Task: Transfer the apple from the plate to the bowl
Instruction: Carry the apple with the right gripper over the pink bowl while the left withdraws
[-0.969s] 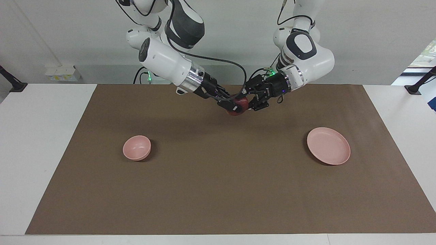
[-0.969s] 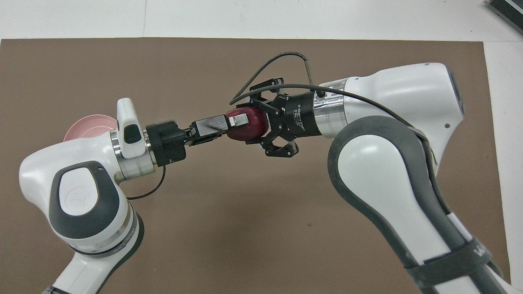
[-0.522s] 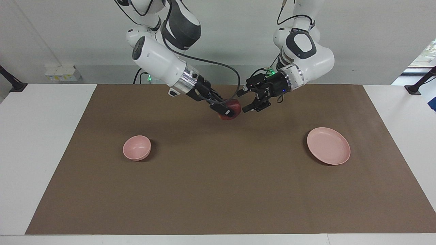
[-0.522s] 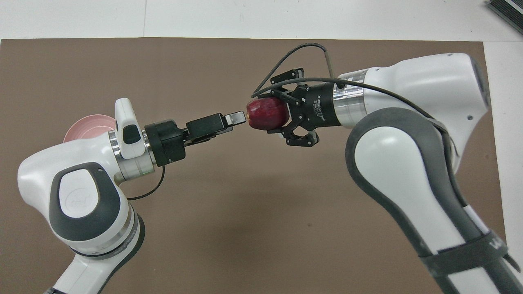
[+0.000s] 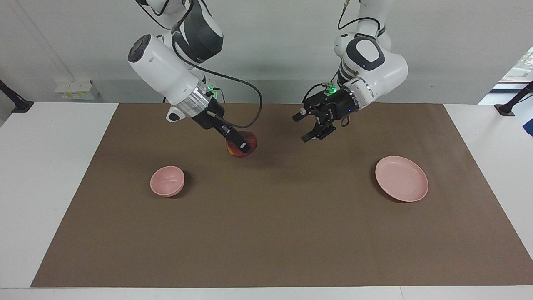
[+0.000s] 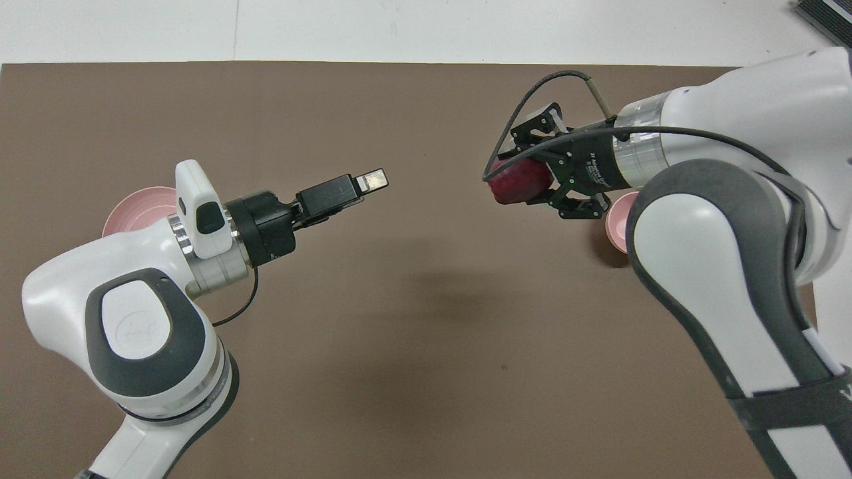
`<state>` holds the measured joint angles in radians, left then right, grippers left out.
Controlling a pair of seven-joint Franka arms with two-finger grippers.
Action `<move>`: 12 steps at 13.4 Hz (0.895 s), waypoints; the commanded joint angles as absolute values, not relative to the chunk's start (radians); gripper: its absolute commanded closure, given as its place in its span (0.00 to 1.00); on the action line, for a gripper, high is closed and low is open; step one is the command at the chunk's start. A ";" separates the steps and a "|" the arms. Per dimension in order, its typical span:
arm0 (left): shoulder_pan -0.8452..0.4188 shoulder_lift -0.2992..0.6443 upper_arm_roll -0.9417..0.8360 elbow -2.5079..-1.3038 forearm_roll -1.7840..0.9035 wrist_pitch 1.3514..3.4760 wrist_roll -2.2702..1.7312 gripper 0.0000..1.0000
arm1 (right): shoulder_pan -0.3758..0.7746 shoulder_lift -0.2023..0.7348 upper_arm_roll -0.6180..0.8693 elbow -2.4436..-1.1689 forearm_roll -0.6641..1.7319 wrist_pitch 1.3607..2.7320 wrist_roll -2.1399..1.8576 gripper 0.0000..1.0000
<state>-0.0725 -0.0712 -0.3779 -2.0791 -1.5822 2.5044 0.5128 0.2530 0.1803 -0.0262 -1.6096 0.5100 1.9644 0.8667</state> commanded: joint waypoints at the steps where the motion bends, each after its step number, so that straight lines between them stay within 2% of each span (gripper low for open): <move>1: -0.081 -0.074 -0.379 -2.089 -1.452 2.572 0.500 0.00 | 0.184 0.172 -0.020 -1.632 0.366 1.925 0.625 1.00; 6: -0.052 -0.058 -0.373 -2.098 -1.101 2.562 0.419 0.00 | 0.069 0.204 -0.020 -1.683 0.140 1.966 0.159 1.00; 12: 0.067 -0.035 -0.371 -2.095 -0.830 2.534 0.400 0.00 | 0.003 0.331 -0.020 -1.695 0.038 2.209 -0.032 1.00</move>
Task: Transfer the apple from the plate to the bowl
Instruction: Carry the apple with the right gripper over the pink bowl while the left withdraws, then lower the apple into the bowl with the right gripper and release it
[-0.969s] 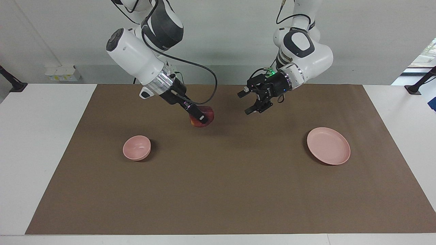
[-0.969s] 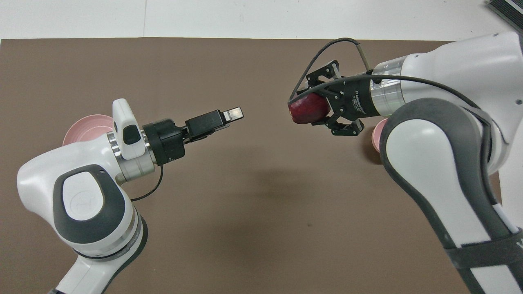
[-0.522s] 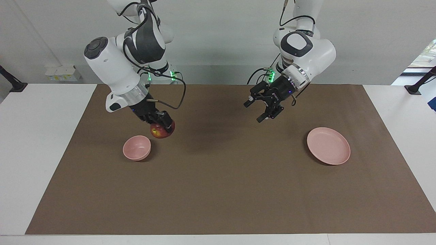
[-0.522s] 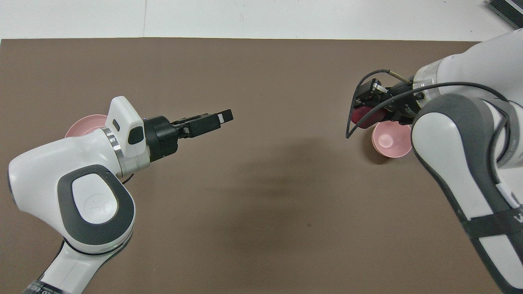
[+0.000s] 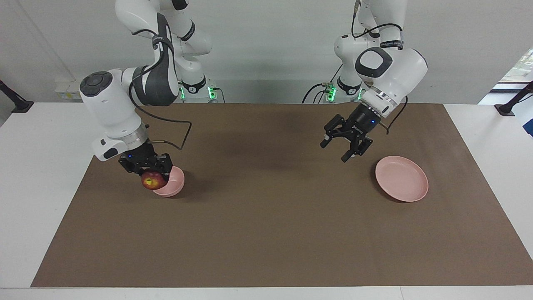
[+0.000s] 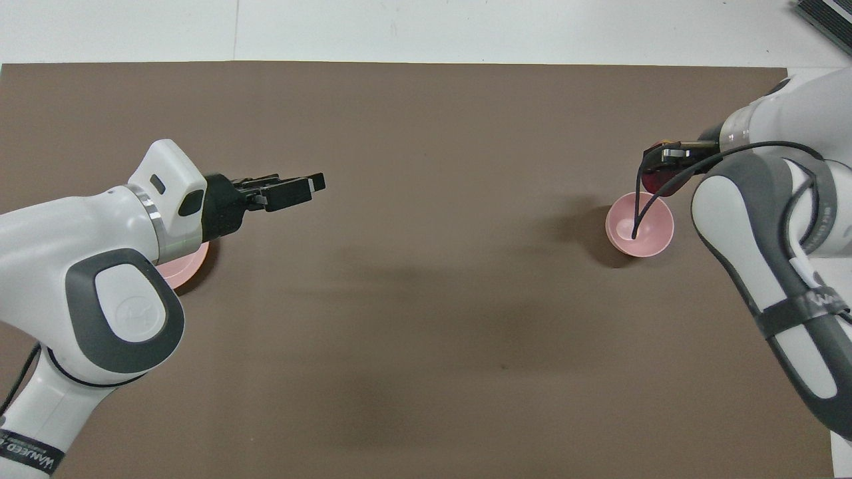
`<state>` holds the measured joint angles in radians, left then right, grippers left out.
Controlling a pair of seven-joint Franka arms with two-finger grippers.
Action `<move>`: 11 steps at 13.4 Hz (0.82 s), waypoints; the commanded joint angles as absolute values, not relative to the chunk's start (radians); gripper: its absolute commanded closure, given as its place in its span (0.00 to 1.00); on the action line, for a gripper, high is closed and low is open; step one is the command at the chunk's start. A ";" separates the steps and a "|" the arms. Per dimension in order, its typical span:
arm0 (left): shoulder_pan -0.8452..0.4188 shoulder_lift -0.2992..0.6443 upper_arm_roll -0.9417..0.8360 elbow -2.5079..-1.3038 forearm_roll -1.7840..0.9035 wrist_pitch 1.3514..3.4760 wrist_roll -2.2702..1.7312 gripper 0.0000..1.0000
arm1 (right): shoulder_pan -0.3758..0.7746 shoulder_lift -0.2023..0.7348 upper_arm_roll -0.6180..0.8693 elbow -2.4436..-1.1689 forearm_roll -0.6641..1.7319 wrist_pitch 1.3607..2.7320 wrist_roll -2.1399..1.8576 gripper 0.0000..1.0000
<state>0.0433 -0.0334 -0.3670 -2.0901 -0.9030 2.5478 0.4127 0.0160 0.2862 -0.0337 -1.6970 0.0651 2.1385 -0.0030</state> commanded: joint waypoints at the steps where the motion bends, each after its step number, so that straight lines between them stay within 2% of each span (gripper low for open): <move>1: 0.083 -0.034 -0.371 -2.091 -0.792 2.522 0.400 0.00 | 0.005 0.350 -0.018 -1.695 0.038 2.238 -0.023 1.00; 4: 0.127 -0.017 -0.371 -2.065 -0.678 2.470 0.399 0.00 | 0.021 0.351 -0.018 -1.707 0.041 2.221 0.008 1.00; 11: 0.137 -0.005 -0.371 -2.048 -0.663 2.459 0.396 0.00 | 0.022 0.276 -0.018 -1.839 0.040 2.137 0.003 1.00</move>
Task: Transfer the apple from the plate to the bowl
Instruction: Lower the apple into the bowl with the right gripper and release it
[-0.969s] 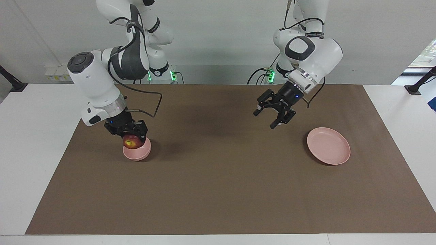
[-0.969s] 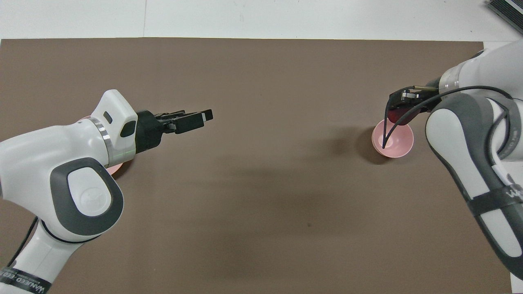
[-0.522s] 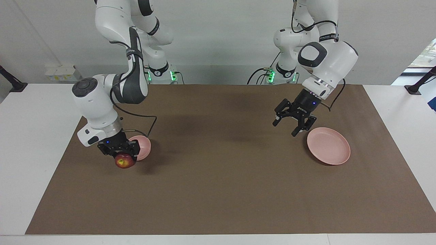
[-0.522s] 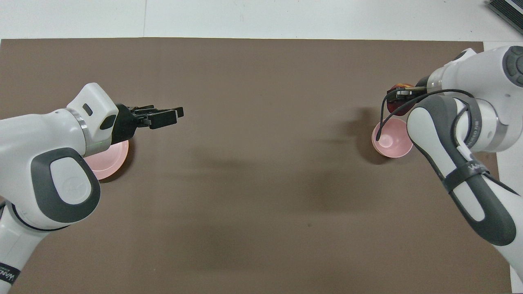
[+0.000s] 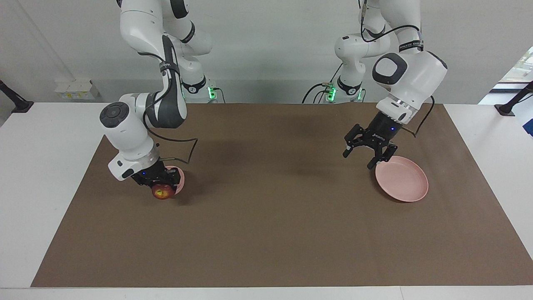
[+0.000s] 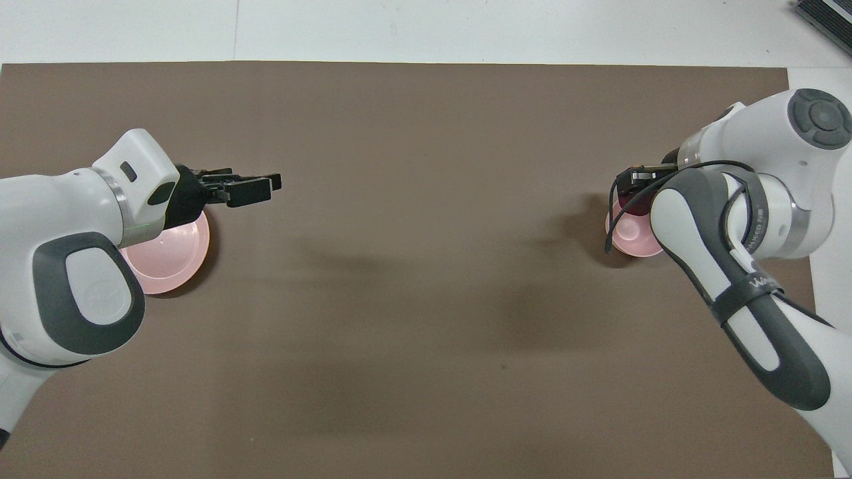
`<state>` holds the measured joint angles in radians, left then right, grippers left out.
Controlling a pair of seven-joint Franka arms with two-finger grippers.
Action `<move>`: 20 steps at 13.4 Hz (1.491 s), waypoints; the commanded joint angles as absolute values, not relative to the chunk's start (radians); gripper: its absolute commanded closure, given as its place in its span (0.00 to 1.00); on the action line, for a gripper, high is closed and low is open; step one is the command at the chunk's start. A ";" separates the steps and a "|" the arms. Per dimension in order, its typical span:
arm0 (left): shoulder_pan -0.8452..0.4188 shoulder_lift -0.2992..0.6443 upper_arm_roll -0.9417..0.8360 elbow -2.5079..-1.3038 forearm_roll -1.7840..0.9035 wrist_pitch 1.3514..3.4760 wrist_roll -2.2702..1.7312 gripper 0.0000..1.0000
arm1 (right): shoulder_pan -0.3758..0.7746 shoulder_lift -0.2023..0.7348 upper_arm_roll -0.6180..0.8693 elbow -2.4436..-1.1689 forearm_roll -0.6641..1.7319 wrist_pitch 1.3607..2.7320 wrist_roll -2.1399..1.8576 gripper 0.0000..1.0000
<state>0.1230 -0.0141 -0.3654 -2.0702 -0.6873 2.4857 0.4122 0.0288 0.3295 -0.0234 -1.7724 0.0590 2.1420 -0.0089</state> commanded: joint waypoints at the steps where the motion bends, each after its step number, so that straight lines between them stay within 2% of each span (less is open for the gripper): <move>1: 0.137 -0.005 -0.370 -2.048 -0.663 2.457 0.384 0.00 | 0.017 0.262 -0.020 -1.859 0.040 2.135 -0.001 1.00; 5: 0.138 -0.005 -0.370 -2.048 -0.660 2.422 0.374 0.00 | 0.011 0.253 -0.020 -1.881 0.040 2.137 -0.008 1.00; 11: 0.140 0.003 -0.327 -2.037 -0.514 2.366 0.373 0.00 | 0.012 0.247 -0.020 -1.922 0.040 2.146 -0.005 1.00; 12: 0.114 0.003 -0.268 -2.037 -0.494 2.359 0.374 0.00 | 0.014 0.247 -0.018 -1.927 0.040 2.146 -0.002 0.95; 14: 0.039 0.002 -0.142 -2.031 -0.390 2.323 0.373 0.00 | 0.014 0.253 -0.018 -1.936 0.040 2.155 -0.002 0.67; 16: 0.026 0.011 -0.086 -1.985 -0.312 2.249 0.374 0.00 | 0.012 0.255 -0.020 -1.934 0.040 2.157 -0.002 0.54; 17: 0.011 0.014 -0.049 -1.959 -0.287 2.209 0.373 0.00 | 0.012 0.256 -0.020 -1.934 0.040 2.164 -0.002 0.51; 18: -0.029 0.012 0.006 -1.936 -0.249 2.176 0.374 0.00 | 0.012 0.258 -0.020 -1.933 0.040 2.172 -0.002 0.42; 20: -0.067 0.012 0.077 -1.840 -0.139 2.036 0.373 0.00 | 0.011 0.262 -0.020 -1.933 0.040 2.180 -0.002 0.18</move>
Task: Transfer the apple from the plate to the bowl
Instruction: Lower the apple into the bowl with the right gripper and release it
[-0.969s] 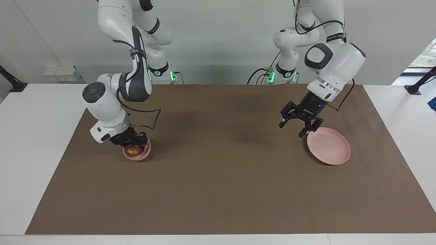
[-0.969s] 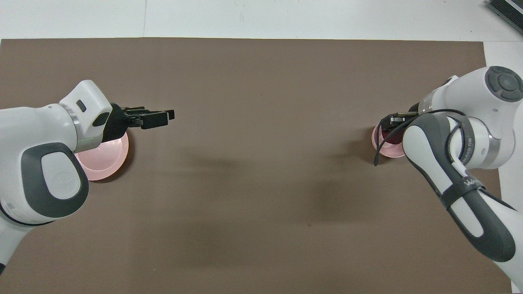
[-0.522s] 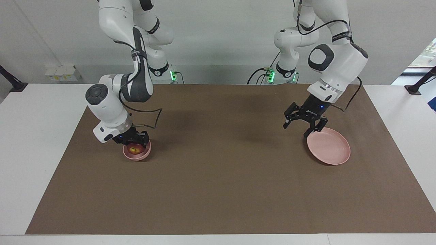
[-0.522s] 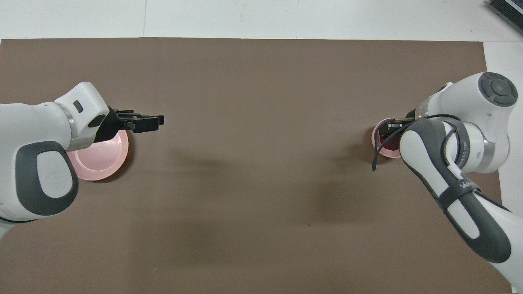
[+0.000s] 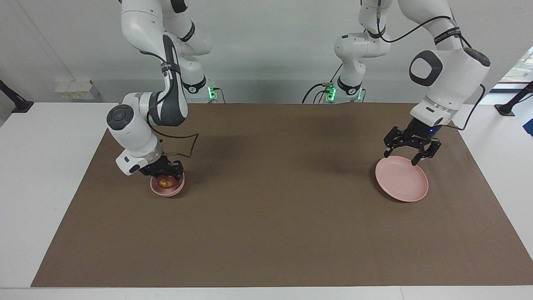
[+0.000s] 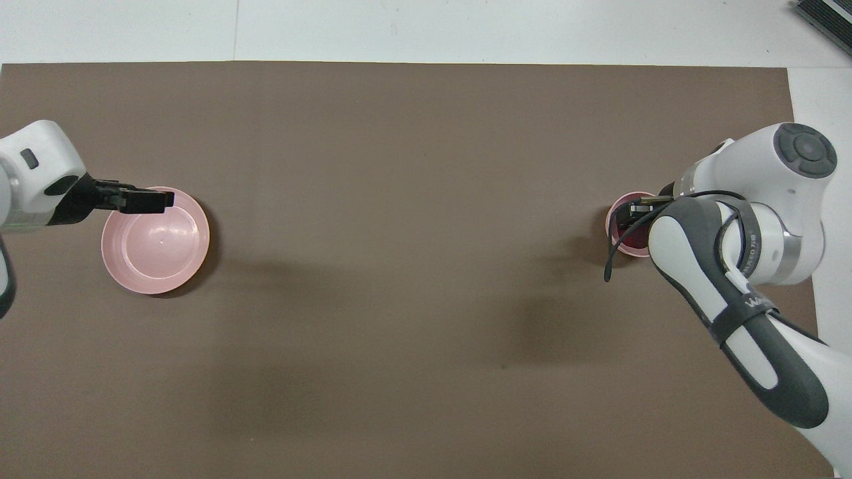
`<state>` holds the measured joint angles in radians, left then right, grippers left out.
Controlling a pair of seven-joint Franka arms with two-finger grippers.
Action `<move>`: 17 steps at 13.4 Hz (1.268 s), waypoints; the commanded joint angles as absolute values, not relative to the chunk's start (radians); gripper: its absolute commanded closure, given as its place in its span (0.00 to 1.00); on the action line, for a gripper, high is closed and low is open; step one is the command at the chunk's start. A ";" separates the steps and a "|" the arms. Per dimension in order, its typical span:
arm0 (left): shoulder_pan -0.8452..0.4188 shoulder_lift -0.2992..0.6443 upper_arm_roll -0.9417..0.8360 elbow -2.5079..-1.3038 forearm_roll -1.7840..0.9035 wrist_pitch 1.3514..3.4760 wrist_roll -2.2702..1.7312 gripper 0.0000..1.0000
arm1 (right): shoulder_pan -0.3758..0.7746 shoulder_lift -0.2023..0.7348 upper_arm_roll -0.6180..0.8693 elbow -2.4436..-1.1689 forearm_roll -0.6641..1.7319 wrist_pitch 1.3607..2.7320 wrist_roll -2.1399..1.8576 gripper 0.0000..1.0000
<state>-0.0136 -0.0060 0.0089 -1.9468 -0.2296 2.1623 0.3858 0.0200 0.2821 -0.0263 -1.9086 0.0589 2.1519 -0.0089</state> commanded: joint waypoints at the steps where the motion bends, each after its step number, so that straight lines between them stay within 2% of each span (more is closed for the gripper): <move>1: -0.069 0.011 0.078 -1.788 -0.093 1.964 0.373 0.00 | 0.011 0.267 -0.020 -1.931 0.040 2.183 -0.002 0.05; 2: -0.071 0.009 0.080 -1.735 -0.059 1.895 0.371 0.00 | 0.011 0.267 -0.020 -1.928 0.040 2.183 -0.002 0.00; 5: -0.103 0.000 0.123 -1.548 -0.031 1.635 0.371 0.00 | 0.012 0.273 -0.020 -1.910 0.040 2.181 0.003 0.00; 7: -0.103 -0.002 0.126 -1.479 -0.014 1.518 0.371 0.00 | 0.012 0.252 -0.021 -1.884 0.040 2.157 0.012 0.00; 14: -0.075 -0.008 0.086 -1.413 -0.017 1.348 0.098 0.00 | 0.021 0.074 -0.023 -1.842 0.022 1.975 0.058 0.00; 17: 0.020 -0.070 -0.027 -1.449 -0.050 1.356 0.069 0.00 | 0.021 -0.004 -0.021 -1.783 -0.023 1.843 0.089 0.00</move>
<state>-0.0378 -0.0295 0.0363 -1.4360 -0.0302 1.3793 0.1068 0.0208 0.0453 -0.0262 -1.8079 0.0143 1.9117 0.0465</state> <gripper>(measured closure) 0.000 0.000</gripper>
